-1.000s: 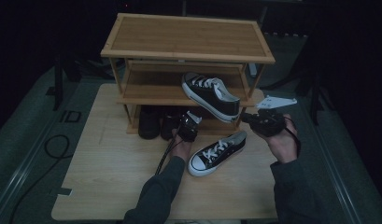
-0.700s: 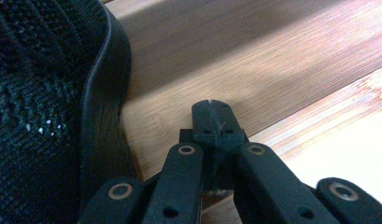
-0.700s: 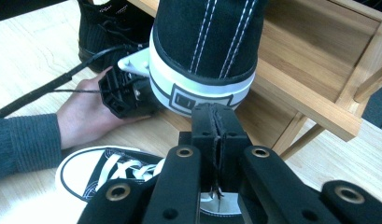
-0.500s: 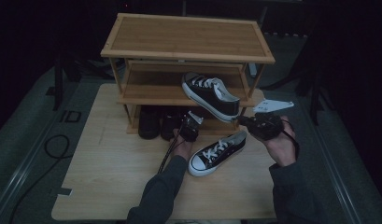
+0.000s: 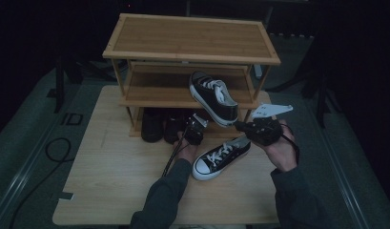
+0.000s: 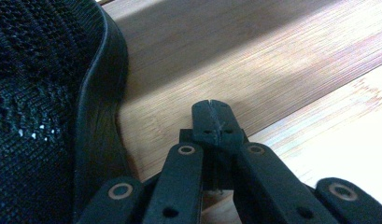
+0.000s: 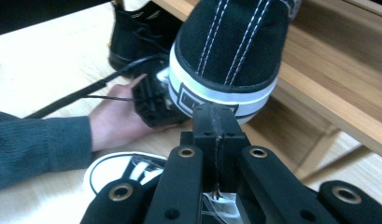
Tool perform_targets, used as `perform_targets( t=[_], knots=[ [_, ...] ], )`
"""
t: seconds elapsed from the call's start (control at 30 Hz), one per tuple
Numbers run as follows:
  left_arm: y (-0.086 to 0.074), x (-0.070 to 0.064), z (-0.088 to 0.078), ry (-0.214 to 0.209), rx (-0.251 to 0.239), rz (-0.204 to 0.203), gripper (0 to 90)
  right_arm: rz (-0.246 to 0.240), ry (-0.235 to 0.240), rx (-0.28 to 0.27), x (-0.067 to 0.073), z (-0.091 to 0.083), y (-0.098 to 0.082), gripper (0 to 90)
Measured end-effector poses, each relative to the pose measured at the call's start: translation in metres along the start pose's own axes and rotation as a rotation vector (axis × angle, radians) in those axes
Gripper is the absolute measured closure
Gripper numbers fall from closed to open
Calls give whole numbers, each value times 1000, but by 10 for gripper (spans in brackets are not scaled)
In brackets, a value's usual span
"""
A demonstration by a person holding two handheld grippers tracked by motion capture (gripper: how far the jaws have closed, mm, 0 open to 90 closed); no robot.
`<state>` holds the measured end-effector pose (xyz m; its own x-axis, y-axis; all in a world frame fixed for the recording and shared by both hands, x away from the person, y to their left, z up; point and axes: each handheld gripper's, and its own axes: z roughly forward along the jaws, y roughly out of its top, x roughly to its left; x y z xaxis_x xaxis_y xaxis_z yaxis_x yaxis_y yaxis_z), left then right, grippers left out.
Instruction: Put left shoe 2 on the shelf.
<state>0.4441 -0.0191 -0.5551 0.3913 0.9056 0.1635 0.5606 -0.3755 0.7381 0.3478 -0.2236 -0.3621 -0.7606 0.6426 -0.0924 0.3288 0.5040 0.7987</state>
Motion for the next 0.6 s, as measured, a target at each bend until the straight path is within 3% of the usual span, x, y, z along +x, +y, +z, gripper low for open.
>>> perform_targets(
  t=[0.6],
  knots=[
    [-1,-3,0,22,-9,-7,900,-38,65,-27,20,22,18,900]
  ],
)
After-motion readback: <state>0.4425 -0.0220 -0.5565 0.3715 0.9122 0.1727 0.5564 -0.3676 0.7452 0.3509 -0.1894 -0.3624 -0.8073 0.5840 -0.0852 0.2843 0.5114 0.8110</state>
